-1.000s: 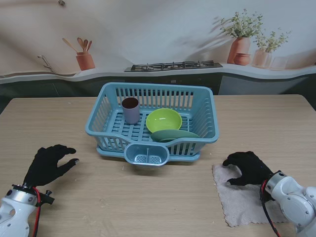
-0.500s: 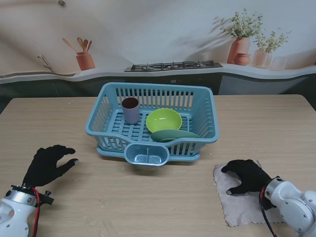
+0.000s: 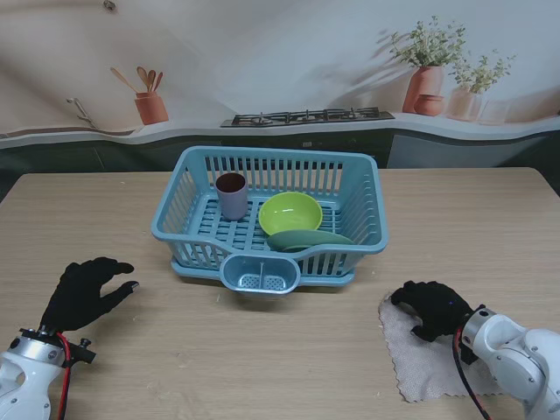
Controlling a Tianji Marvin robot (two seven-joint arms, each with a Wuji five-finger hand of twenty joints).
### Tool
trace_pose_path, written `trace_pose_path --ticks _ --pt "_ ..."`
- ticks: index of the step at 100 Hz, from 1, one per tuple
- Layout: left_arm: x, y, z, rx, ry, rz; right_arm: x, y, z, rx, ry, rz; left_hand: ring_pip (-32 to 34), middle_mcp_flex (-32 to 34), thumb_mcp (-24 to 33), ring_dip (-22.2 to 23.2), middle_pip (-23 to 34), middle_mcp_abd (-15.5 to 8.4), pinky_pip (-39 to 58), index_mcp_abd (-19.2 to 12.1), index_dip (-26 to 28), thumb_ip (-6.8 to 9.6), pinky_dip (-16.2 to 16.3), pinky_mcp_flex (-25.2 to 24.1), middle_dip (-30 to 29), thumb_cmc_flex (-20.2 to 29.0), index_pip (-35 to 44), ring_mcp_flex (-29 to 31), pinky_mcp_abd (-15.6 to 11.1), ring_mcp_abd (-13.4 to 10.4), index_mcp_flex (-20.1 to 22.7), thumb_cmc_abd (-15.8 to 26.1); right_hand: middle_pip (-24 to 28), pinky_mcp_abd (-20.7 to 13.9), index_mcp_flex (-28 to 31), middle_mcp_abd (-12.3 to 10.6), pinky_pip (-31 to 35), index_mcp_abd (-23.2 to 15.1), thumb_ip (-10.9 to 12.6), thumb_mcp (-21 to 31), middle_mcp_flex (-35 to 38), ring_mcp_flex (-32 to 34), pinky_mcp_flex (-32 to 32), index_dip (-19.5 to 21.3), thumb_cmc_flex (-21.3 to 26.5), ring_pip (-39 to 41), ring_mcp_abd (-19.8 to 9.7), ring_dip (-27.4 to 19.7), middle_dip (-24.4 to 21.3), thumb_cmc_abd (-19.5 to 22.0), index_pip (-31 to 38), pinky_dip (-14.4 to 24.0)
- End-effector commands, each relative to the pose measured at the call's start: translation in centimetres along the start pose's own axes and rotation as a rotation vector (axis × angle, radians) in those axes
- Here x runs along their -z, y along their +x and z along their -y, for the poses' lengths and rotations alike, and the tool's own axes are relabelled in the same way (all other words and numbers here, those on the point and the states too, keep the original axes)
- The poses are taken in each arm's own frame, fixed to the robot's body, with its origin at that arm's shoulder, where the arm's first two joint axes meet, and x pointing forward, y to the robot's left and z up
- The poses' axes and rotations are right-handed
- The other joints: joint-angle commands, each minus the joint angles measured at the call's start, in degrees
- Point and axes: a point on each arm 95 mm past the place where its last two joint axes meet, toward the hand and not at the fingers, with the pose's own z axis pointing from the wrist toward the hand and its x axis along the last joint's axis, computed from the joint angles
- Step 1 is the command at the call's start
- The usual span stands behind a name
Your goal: Clear dishes and wipe the table
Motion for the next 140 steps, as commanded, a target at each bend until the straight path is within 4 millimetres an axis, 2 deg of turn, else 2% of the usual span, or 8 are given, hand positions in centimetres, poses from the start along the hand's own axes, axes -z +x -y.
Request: trace_pose_path --ticks 1,8,11,19,29,98,123,140 --pt "0.1 0.2 -0.1 0.008 -0.007 0.000 0.2 0.7 4.0 -0.029 0.095 0.006 0.01 -0.40 0.22 0.02 -0.38 1.17 -0.97 0.96 -0.28 1.56 -1.10 -0.92 -0.82 -0.44 -0.36 -0.68 1.40 1.94 2.18 2.02 5.07 -2.33 8.26 -0.58 5.77 0.21 -0.48 3.07 5.98 5.29 4.18 2.07 3.89 5.92 -0.85 2.42 2.27 -2.36 5.97 1.76" --pt "0.0 0.2 -0.1 0.010 -0.008 0.001 -0.1 0.9 4.2 -0.024 0.071 0.011 -0.04 -0.43 0.09 0.01 -0.41 1.21 -1.00 0.96 -0.30 1.57 -1.11 -0.97 -0.83 -0.41 -0.38 -0.79 1.34 1.96 2.15 2.07 7.31 -3.27 11.90 -0.58 9.50 -1.09 0.11 4.92 10.96 10.64 9.54 2.70 6.02 9.05 -1.58 3.44 3.15 -2.45 9.61 2.24" --pt "0.1 0.2 -0.1 0.010 -0.008 0.001 -0.3 0.9 4.3 -0.019 0.063 0.011 -0.02 -0.39 0.03 0.02 -0.39 1.17 -1.02 0.92 -0.31 1.57 -1.13 -1.03 -0.83 -0.40 -0.40 -0.79 1.24 1.91 2.12 2.10 8.09 -3.87 14.01 -0.69 11.40 -1.89 -2.35 6.92 13.71 13.29 12.12 2.57 6.84 10.72 -1.39 1.34 3.62 -3.14 11.69 1.88" --pt "0.1 0.2 -0.1 0.010 -0.006 0.001 -0.6 1.0 4.3 -0.001 0.039 0.011 -0.03 -0.42 -0.07 0.02 -0.38 1.06 -1.01 0.97 -0.32 1.59 -1.14 -1.02 -0.82 -0.36 -0.40 -0.81 1.22 1.90 2.13 2.19 9.30 -3.80 18.70 -0.55 15.19 -5.37 -6.84 10.49 23.20 21.18 19.41 -10.22 9.41 15.11 0.27 -4.60 0.33 -4.66 22.37 1.42" --pt "0.0 0.3 -0.1 0.013 -0.001 0.002 -1.2 0.9 4.0 0.016 0.006 0.023 -0.02 -0.33 -0.13 0.02 -0.39 1.16 -1.01 0.95 -0.31 1.62 -1.15 -1.02 -0.83 -0.28 -0.34 -0.74 1.22 2.05 2.25 2.15 9.08 -2.68 24.00 -0.46 16.73 -7.54 -7.95 12.25 30.16 26.11 23.67 -13.04 12.04 16.57 1.74 -6.80 -0.74 -4.86 26.41 1.62" --pt "-0.1 0.2 -0.3 0.011 -0.008 0.007 -6.7 -3.8 -0.7 0.057 -0.211 0.209 -0.08 -0.38 -1.37 0.00 -0.47 1.11 -1.08 0.81 -0.38 1.65 -1.30 -1.24 -0.87 -0.16 -0.37 -0.92 0.94 2.02 2.22 2.86 2.96 2.14 30.51 -2.08 9.88 -8.20 -8.39 12.90 35.47 29.03 24.47 -16.06 12.59 10.14 2.36 -10.03 -2.02 -2.32 23.75 -1.25" --pt "-0.1 0.2 -0.3 0.011 -0.011 0.009 -5.1 -3.1 0.4 -0.057 -0.166 0.205 -0.08 -0.29 -1.89 -0.01 -0.51 1.06 -1.12 0.74 -0.37 1.69 -1.35 -1.34 -0.90 -0.02 -0.34 -0.93 0.87 2.04 2.22 3.13 -10.93 5.05 23.04 -3.12 -8.44 -3.72 -6.60 -5.57 23.73 15.91 5.31 -19.16 8.57 -16.17 1.64 -9.78 -3.03 12.48 10.90 -12.64" --pt "-0.1 0.2 -0.4 0.014 -0.016 0.010 -3.0 -2.4 0.9 -0.135 -0.111 0.176 -0.15 -0.30 -2.30 -0.03 -0.61 0.93 -1.11 0.66 -0.38 1.72 -1.39 -1.41 -0.95 0.09 -0.36 -1.01 0.82 2.09 2.17 3.38 -12.58 1.69 19.14 -3.31 -16.63 -3.31 -0.97 -5.85 11.45 -1.06 -12.07 -6.40 -8.40 -23.28 0.53 -11.01 -3.38 18.27 -5.97 -12.54"
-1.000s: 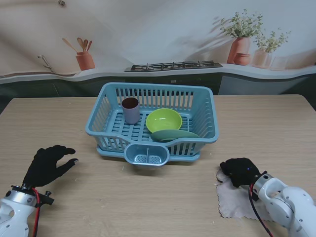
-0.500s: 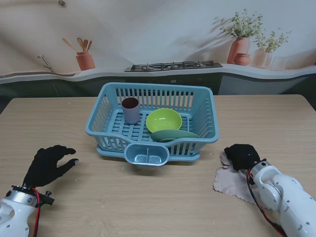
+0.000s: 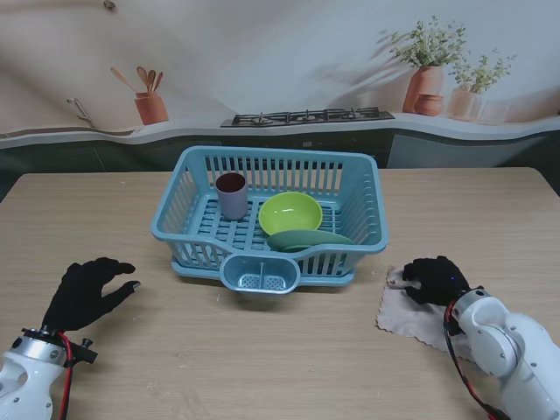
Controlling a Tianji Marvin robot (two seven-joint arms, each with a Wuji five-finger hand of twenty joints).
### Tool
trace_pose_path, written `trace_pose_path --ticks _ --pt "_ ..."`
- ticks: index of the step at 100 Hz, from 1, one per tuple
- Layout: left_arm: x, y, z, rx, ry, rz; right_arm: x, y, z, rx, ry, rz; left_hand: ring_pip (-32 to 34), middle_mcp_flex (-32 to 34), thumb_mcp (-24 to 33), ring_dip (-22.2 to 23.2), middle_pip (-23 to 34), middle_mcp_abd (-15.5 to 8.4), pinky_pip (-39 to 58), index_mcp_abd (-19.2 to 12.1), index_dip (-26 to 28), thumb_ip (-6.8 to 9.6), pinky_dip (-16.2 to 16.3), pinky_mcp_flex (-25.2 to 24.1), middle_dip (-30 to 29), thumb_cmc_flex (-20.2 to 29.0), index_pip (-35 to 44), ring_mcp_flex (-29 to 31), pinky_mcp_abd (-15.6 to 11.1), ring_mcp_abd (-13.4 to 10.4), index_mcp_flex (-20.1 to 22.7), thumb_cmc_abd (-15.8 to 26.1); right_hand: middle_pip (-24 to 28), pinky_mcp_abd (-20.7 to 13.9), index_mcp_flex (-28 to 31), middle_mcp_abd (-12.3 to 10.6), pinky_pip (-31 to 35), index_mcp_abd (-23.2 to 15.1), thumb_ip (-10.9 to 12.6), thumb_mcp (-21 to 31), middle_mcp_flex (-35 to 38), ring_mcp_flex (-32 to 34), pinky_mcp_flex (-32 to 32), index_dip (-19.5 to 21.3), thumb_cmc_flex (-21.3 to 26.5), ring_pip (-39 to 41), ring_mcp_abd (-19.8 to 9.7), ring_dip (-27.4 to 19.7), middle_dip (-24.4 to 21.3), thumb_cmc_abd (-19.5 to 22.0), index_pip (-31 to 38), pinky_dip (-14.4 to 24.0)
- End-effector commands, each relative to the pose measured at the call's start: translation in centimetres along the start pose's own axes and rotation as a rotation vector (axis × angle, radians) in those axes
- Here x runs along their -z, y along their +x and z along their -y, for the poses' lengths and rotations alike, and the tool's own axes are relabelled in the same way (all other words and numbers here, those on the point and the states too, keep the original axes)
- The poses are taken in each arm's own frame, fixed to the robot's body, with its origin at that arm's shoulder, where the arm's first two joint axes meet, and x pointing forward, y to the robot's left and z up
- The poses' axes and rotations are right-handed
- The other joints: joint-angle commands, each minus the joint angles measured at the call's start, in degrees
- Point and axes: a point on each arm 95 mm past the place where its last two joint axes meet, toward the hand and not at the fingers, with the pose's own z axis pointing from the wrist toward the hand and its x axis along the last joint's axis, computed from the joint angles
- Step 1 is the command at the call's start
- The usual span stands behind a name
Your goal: Clear dishes and wipe the table
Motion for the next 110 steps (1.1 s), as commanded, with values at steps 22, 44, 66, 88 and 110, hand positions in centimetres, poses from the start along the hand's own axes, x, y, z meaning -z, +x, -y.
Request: trace_pose_path --ticks 22,44,66,88,110 --pt "0.0 0.2 -0.2 0.007 -0.010 0.005 3.2 0.1 2.3 -0.001 0.134 -0.016 -0.18 -0.32 -2.01 0.00 -0.64 0.86 -1.20 0.63 -0.27 1.75 -0.94 -1.12 -0.96 0.17 -0.36 -1.08 0.75 1.97 2.18 2.92 0.11 -4.08 -8.14 -0.12 -9.12 -2.96 1.56 1.37 -13.10 -13.22 -10.95 6.82 -6.23 -2.18 -2.34 -1.11 -0.62 -5.93 -3.22 4.64" --pt "0.0 0.2 -0.2 0.013 -0.008 0.007 3.9 0.2 3.3 0.062 0.213 -0.016 -0.21 -0.33 -2.58 0.00 -0.67 0.88 -1.19 0.71 -0.28 1.78 -0.98 -1.16 -0.97 0.20 -0.38 -1.13 0.70 2.05 2.16 3.22 5.88 -2.33 -10.51 0.77 0.11 0.28 1.75 3.20 -12.60 -9.55 -4.74 8.12 0.14 6.19 -0.12 2.83 1.50 -14.14 -0.43 9.45" --pt "0.0 0.2 -0.2 0.015 -0.008 0.009 3.4 0.7 4.5 0.137 0.229 -0.030 -0.22 -0.29 -3.19 0.01 -0.67 0.98 -1.16 0.69 -0.30 1.83 -1.01 -1.21 -0.98 0.39 -0.38 -1.19 0.65 2.10 2.20 3.47 14.21 -5.48 -9.63 3.01 18.36 1.83 2.73 9.23 -8.90 -0.17 9.58 10.37 8.00 23.02 -0.09 10.58 4.39 -19.01 8.41 12.53" --pt "0.0 0.2 -0.2 0.015 -0.005 0.009 1.9 1.1 5.2 0.161 0.158 -0.010 -0.24 -0.37 -3.78 0.01 -0.72 0.95 -1.18 0.70 -0.30 1.90 -1.07 -1.26 -0.99 0.63 -0.37 -1.23 0.58 2.09 2.22 3.64 18.11 -7.56 0.52 3.82 28.17 -2.83 -4.47 20.67 7.93 16.85 27.55 -1.56 15.27 32.96 2.17 3.46 2.45 -21.67 23.62 10.49" --pt "0.0 0.2 -0.1 0.014 -0.007 0.006 -0.8 1.6 3.8 0.121 0.088 0.010 -0.24 -0.31 -4.19 0.00 -0.70 0.98 -1.17 0.71 -0.32 1.96 -1.09 -1.27 -0.99 0.78 -0.39 -1.20 0.59 2.15 2.18 3.78 16.18 -5.43 6.50 2.50 27.62 -5.28 -5.69 20.88 14.92 20.48 30.28 -3.76 17.38 32.57 3.05 1.27 1.40 -22.02 26.65 9.93"
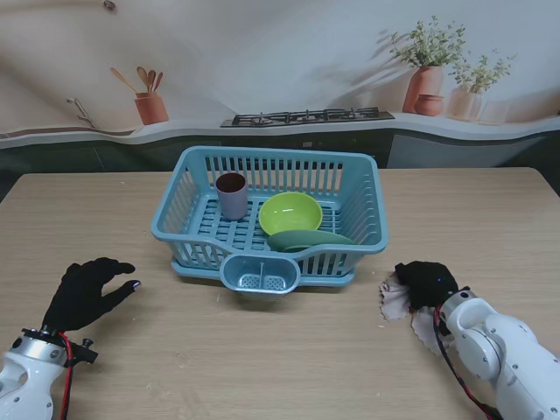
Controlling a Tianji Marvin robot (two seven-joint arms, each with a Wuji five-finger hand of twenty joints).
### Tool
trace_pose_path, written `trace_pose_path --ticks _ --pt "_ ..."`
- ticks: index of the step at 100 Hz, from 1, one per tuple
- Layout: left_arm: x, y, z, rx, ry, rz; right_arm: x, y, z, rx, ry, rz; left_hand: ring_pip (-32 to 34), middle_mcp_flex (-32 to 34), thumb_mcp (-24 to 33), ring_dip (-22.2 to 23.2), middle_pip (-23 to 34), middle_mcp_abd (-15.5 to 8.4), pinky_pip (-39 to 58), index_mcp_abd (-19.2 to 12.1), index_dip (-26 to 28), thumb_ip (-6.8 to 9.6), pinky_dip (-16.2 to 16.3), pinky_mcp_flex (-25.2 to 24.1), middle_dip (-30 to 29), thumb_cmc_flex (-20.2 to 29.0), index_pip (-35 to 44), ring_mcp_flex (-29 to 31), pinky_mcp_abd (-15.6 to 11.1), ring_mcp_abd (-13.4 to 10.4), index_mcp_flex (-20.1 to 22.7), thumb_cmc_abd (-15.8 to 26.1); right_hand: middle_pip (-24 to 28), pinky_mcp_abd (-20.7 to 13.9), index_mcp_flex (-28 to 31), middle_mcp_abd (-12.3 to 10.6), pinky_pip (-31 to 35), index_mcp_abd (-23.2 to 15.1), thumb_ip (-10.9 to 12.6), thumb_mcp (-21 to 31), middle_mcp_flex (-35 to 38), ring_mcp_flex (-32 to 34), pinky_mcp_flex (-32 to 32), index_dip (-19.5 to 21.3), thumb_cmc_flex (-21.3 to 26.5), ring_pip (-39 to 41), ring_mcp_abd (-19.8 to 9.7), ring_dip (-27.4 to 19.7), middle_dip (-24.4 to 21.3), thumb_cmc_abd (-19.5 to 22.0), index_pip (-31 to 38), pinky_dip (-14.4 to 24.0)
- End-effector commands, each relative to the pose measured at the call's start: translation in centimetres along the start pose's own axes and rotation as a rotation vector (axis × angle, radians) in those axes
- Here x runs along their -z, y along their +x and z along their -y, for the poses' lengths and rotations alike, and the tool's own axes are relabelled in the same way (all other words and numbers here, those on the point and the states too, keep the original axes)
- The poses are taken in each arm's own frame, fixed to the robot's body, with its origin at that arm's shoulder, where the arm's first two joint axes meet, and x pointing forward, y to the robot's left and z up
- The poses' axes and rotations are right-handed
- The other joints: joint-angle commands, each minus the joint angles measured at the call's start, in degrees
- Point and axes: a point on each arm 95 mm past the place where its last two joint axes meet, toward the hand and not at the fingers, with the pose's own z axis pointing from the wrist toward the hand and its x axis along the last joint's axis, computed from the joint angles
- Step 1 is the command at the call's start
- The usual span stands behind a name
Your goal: Clear dishes and wipe the table
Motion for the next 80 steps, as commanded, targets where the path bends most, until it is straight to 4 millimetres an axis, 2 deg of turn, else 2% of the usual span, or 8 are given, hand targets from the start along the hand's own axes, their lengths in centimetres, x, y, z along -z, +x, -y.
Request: trace_pose_path --ticks 1,24,41,54,80 --pt "0.0 0.2 -0.1 0.007 -0.010 -0.002 0.2 0.2 3.1 -0.012 0.095 0.019 -0.23 -0.28 -1.42 0.00 -0.55 0.93 -1.17 0.72 -0.31 1.96 -0.99 -0.92 -0.99 0.72 -0.38 -0.88 0.59 1.80 2.20 2.39 -3.01 -3.09 9.07 -1.27 1.62 -7.95 -2.23 3.34 3.28 0.41 0.84 -1.53 3.08 1.64 3.69 -1.03 -2.30 -2.09 -3.24 -0.47" --pt "0.1 0.1 -0.1 0.006 -0.007 -0.002 -2.9 0.7 1.5 -0.018 0.044 0.036 -0.24 -0.32 -1.86 0.00 -0.58 0.79 -1.16 0.70 -0.33 2.02 -1.01 -0.92 -1.00 0.86 -0.39 -0.91 0.59 1.71 2.20 2.51 -3.00 -2.60 11.34 -2.45 1.41 -9.10 -2.44 3.53 5.21 1.00 1.05 -1.00 3.48 1.61 3.91 -1.22 -1.94 -1.66 -1.66 -0.54" --pt "0.2 0.1 -0.1 0.007 -0.003 -0.003 -3.6 0.8 1.5 -0.023 0.055 0.051 -0.26 -0.36 -2.12 0.00 -0.61 0.86 -1.18 0.71 -0.33 2.06 -1.03 -0.98 -1.01 0.92 -0.38 -0.94 0.52 1.75 2.18 2.63 -3.20 -2.05 12.69 -3.10 1.32 -9.85 -2.48 3.78 6.47 1.57 1.39 -0.87 3.61 1.57 4.08 -1.16 -1.83 -2.18 -0.77 -0.55" --pt "0.3 0.1 0.0 0.007 0.003 -0.003 -2.7 0.8 2.1 -0.040 0.061 0.055 -0.25 -0.36 -2.33 0.00 -0.60 1.02 -1.15 0.70 -0.32 2.08 -1.05 -0.94 -1.01 0.97 -0.36 -0.93 0.45 1.74 2.20 2.67 -3.17 -1.98 13.33 -3.32 1.28 -10.25 -2.44 4.14 6.80 1.70 1.40 -0.61 3.64 1.51 4.07 -1.14 -1.66 -2.32 -0.26 -0.53" --pt "0.4 0.1 0.0 0.011 0.005 -0.002 1.4 0.2 2.9 -0.065 0.059 0.019 -0.23 -0.28 -2.61 0.01 -0.57 0.84 -1.18 0.67 -0.32 2.14 -1.09 -1.02 -1.01 1.12 -0.36 -0.93 0.42 1.81 2.22 2.71 -2.87 -1.80 14.12 -4.18 1.16 -11.31 -2.37 4.89 7.19 1.83 1.33 0.03 3.47 1.45 3.63 -1.04 -1.33 -2.47 0.74 -0.50"
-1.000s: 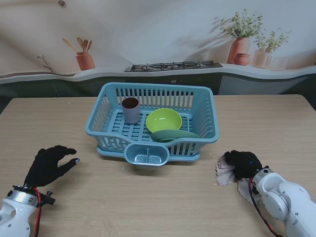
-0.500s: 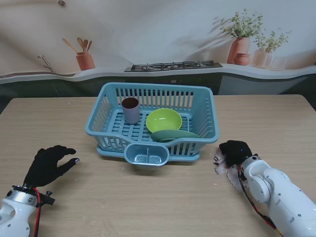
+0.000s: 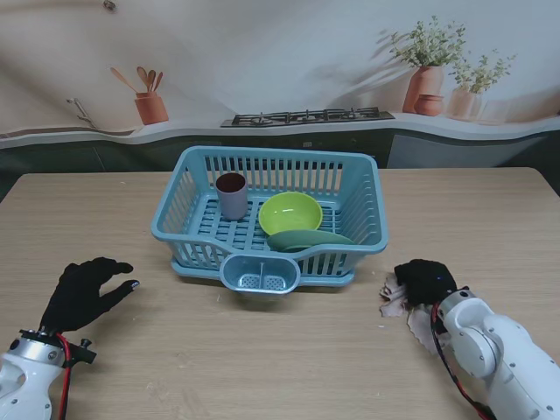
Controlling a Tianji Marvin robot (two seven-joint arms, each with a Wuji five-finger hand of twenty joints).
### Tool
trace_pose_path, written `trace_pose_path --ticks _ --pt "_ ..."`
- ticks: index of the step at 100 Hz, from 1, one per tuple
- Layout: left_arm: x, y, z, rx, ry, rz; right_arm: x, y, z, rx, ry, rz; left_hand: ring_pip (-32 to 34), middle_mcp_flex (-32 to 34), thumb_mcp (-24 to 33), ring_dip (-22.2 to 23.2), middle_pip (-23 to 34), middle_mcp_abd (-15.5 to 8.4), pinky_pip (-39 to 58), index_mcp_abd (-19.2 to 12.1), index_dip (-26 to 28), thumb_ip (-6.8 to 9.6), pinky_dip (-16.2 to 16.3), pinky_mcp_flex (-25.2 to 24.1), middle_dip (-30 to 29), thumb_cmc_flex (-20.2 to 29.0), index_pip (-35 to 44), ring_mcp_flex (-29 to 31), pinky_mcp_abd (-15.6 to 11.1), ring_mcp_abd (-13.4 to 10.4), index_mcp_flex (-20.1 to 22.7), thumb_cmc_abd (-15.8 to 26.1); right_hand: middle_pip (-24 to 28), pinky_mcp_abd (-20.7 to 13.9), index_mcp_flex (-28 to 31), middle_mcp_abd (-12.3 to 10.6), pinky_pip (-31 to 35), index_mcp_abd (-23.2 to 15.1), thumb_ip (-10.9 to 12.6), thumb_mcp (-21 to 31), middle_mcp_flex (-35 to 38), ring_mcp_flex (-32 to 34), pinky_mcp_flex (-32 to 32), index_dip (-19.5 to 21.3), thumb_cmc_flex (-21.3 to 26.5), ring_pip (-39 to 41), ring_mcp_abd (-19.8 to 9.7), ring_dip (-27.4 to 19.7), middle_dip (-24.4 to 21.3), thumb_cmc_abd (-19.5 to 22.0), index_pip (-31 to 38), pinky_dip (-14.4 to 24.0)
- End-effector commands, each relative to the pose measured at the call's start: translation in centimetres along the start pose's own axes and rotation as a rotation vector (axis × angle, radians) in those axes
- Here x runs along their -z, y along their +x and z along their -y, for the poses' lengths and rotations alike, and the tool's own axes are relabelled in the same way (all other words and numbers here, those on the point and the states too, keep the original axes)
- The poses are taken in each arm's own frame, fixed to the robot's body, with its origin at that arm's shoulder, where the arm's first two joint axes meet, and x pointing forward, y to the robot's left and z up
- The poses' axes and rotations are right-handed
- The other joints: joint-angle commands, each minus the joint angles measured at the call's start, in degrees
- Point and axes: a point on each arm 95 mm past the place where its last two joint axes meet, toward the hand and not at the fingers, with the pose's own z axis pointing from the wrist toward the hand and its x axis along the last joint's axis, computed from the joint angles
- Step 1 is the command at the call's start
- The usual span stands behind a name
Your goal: Clear dishes and wipe the table
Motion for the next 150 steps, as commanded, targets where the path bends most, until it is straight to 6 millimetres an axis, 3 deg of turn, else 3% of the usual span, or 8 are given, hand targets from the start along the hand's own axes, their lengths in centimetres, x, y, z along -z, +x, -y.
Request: trace_pose_path --ticks 1,24,43,100,114,128,150 --pt "0.2 0.2 -0.2 0.010 -0.007 0.000 1.9 -0.2 2.9 0.008 0.092 -0.004 -0.22 -0.28 -1.08 0.01 -0.52 0.79 -1.18 0.66 -0.30 1.57 -0.69 -1.00 -1.00 1.14 -0.35 -0.91 0.41 1.71 2.24 2.07 -1.27 -2.60 4.09 -1.17 0.48 -4.09 -1.05 4.24 2.09 1.07 0.70 -0.41 3.26 1.12 3.15 0.02 -1.18 -1.47 0.67 -0.40" --pt "0.6 0.1 -0.1 0.011 0.007 -0.002 4.7 -1.4 3.0 0.013 0.097 -0.021 -0.23 -0.32 -1.29 0.01 -0.52 0.87 -1.17 0.69 -0.31 1.60 -0.71 -1.00 -1.00 1.21 -0.39 -0.93 0.41 1.66 2.16 2.13 -1.42 -2.19 5.59 -2.31 -0.38 -5.63 -0.71 5.73 2.88 1.17 0.21 0.11 2.53 0.70 2.69 0.13 -1.26 -1.96 1.33 -0.49" --pt "0.7 0.0 0.0 0.012 0.012 -0.007 5.0 -1.9 3.2 0.024 0.085 -0.015 -0.22 -0.33 -1.38 0.01 -0.56 0.92 -1.16 0.69 -0.29 1.61 -0.72 -1.00 -1.02 1.21 -0.35 -0.93 0.41 1.66 2.21 2.09 -1.43 -1.94 6.02 -2.52 -0.85 -6.06 -0.76 5.99 3.09 1.29 0.10 0.49 2.55 0.36 2.54 0.30 -1.11 -2.23 1.68 -0.48" --pt "1.1 0.1 0.2 0.016 0.030 -0.013 -3.1 -1.0 1.8 0.030 0.015 0.041 -0.28 -0.30 -1.53 -0.01 -0.59 0.86 -1.16 0.64 -0.28 1.63 -0.73 -1.01 -1.04 1.27 -0.37 -0.96 0.41 1.64 2.16 2.17 -1.58 -1.56 6.37 -2.31 -1.09 -6.12 -0.80 6.15 3.20 1.71 0.24 0.80 2.52 -0.28 2.71 0.72 -1.03 -2.54 1.75 -0.26" --pt "1.2 0.1 0.2 0.018 0.030 -0.013 -4.2 -0.6 1.5 0.030 0.022 0.051 -0.31 -0.32 -1.65 -0.02 -0.66 1.00 -1.20 0.59 -0.28 1.62 -0.76 -1.04 -1.07 1.11 -0.37 -0.98 0.35 1.61 2.17 2.17 -1.67 -1.57 6.44 -2.36 -1.20 -6.11 -0.79 6.13 3.25 1.73 0.17 0.80 2.50 -0.36 2.70 0.80 -1.03 -2.57 1.70 -0.25" --pt "1.2 0.1 0.3 0.027 0.030 -0.014 -3.4 -0.4 1.7 0.016 0.034 0.048 -0.42 -0.35 -1.62 -0.05 -0.71 0.80 -1.27 0.53 -0.27 1.64 -0.80 -1.10 -1.10 1.10 -0.38 -1.11 0.25 1.67 2.10 2.13 -1.76 -1.56 6.42 -2.20 -1.25 -6.07 -0.78 6.11 3.23 1.75 0.18 0.81 2.51 -0.42 2.69 0.88 -0.97 -2.51 1.65 -0.21" --pt "1.5 0.2 0.4 0.041 0.020 -0.017 -0.1 -0.7 2.4 -0.008 0.031 0.023 -0.52 -0.28 -1.60 -0.09 -0.84 0.62 -1.40 0.36 -0.22 1.64 -0.89 -1.17 -1.17 0.90 -0.34 -1.15 0.11 1.57 2.09 1.98 -1.69 -1.24 6.27 -1.93 -1.37 -5.75 -0.81 6.05 3.16 1.83 0.07 0.89 2.47 -0.59 2.92 0.95 -0.82 -2.33 1.66 -0.16"
